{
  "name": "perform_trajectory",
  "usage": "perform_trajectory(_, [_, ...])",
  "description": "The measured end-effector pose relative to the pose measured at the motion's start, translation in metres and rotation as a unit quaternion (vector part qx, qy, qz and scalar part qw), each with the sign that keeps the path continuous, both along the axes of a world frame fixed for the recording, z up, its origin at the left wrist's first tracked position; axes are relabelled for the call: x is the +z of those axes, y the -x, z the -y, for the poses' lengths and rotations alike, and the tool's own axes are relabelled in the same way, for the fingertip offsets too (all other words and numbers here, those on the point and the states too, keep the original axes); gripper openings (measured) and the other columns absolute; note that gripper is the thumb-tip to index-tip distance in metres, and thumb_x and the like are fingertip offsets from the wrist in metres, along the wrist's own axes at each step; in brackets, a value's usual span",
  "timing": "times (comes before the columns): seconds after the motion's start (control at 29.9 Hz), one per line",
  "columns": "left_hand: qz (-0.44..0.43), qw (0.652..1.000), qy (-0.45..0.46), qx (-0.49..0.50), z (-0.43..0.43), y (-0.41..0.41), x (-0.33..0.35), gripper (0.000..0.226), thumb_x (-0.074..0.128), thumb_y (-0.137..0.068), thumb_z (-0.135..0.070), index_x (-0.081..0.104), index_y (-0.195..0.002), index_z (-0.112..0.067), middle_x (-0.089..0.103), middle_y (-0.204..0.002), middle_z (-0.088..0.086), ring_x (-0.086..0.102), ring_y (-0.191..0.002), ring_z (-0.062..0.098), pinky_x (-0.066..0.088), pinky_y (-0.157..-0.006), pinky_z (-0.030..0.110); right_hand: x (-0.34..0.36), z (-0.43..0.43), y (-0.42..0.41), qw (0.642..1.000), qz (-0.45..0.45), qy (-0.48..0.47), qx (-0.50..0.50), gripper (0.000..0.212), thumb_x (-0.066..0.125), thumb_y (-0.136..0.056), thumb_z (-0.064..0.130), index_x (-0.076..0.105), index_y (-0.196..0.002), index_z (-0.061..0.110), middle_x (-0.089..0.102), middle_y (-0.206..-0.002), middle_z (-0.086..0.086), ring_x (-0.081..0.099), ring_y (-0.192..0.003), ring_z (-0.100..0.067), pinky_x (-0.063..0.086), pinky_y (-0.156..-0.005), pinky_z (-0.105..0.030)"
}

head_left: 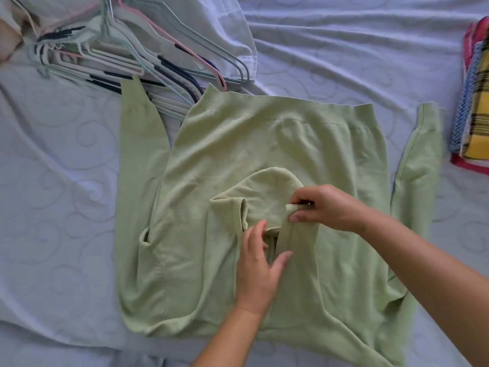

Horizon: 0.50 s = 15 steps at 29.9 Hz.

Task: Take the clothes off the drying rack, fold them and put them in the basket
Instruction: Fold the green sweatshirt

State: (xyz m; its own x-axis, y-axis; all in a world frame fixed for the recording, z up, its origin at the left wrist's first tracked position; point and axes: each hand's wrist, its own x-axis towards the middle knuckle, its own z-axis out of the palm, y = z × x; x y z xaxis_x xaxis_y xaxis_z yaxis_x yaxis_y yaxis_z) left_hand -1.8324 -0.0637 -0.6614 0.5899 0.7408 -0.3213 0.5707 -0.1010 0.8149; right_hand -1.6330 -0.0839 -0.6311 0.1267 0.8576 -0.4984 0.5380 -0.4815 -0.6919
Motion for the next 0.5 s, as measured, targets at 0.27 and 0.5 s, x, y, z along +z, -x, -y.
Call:
perform_trajectory(0.27, [-0.083,0.989,0.015,-0.120,-0.022,-0.022,0.004,0.042,0.068,-0.072,-0.042,0.062,-0.106,-0.018,0.047,-0.093,-0.006,0.056,-0.092,0.019,0.043,-0.074,0.031,0.010,0.006,-0.003,0.998,-0.028,-0.016,0.059,0.019,0.068,-0.083,0.015,0.066,-0.099,0.024,0.057,-0.077,0.026,0.051,-0.072,0.002,0.038,-0.066,-0.011])
perform_trajectory(0.5, [-0.065,0.984,0.129,-0.106,-0.020,-0.014,0.000,0.048,0.067,-0.058,-0.050,0.044,-0.099,-0.059,0.049,-0.066,-0.012,0.047,-0.064,0.004,0.043,-0.069,0.031,0.016,0.003,-0.005,0.994,-0.041,0.027,0.094,0.018,0.057,-0.091,0.023,0.060,-0.104,0.035,0.064,-0.082,-0.002,0.056,-0.073,-0.012,0.047,-0.071,-0.029])
